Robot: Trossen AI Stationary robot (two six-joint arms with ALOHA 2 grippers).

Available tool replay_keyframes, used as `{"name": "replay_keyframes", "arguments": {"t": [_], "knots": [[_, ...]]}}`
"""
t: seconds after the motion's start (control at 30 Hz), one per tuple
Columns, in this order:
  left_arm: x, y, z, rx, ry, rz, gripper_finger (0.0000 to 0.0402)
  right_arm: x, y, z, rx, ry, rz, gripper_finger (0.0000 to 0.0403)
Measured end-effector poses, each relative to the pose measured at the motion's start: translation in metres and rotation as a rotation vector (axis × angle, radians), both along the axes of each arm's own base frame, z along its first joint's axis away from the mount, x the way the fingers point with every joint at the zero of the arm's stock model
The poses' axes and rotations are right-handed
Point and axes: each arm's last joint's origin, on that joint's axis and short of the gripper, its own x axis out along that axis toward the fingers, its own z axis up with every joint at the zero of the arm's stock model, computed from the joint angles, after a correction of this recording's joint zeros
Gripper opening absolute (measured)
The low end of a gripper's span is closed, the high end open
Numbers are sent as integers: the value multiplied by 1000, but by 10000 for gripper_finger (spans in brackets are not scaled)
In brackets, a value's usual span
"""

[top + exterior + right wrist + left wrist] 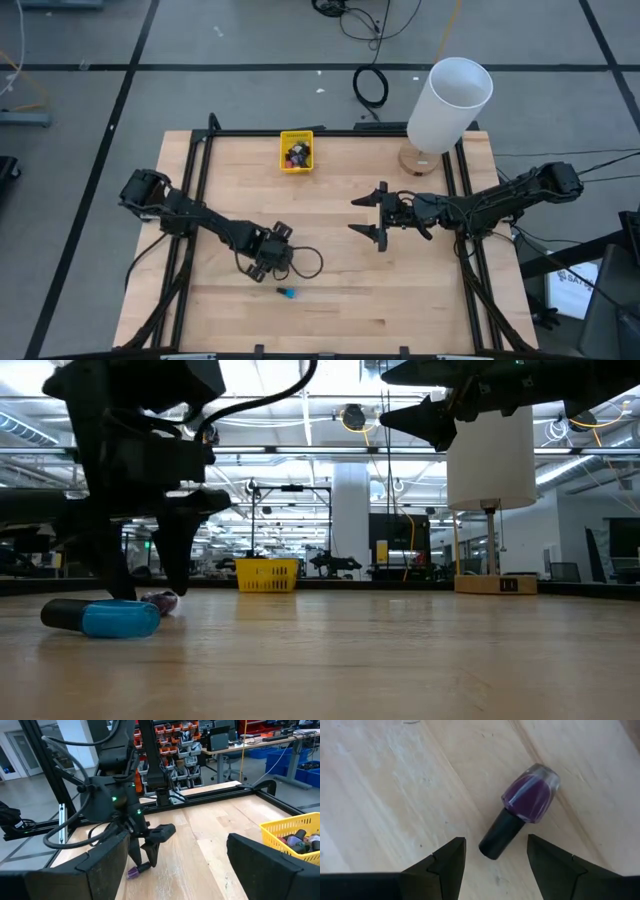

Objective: Pick & Place Nail Polish
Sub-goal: Put the violet nail polish bottle into the yellow bin

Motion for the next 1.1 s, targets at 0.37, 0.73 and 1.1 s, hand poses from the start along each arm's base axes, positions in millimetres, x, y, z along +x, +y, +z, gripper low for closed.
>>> {"name": "replay_keyframes", "arguments": {"t": [0.37,0.73,1.1], "knots": [[9,13,0,-128,-7,13,213,0,0,0,0,0,0,320],[9,19,0,-207,27,132,146,0,0,0,0,0,0,320],[10,23,0,-256,34,260,31,0,0,0,0,0,0,320]]}}
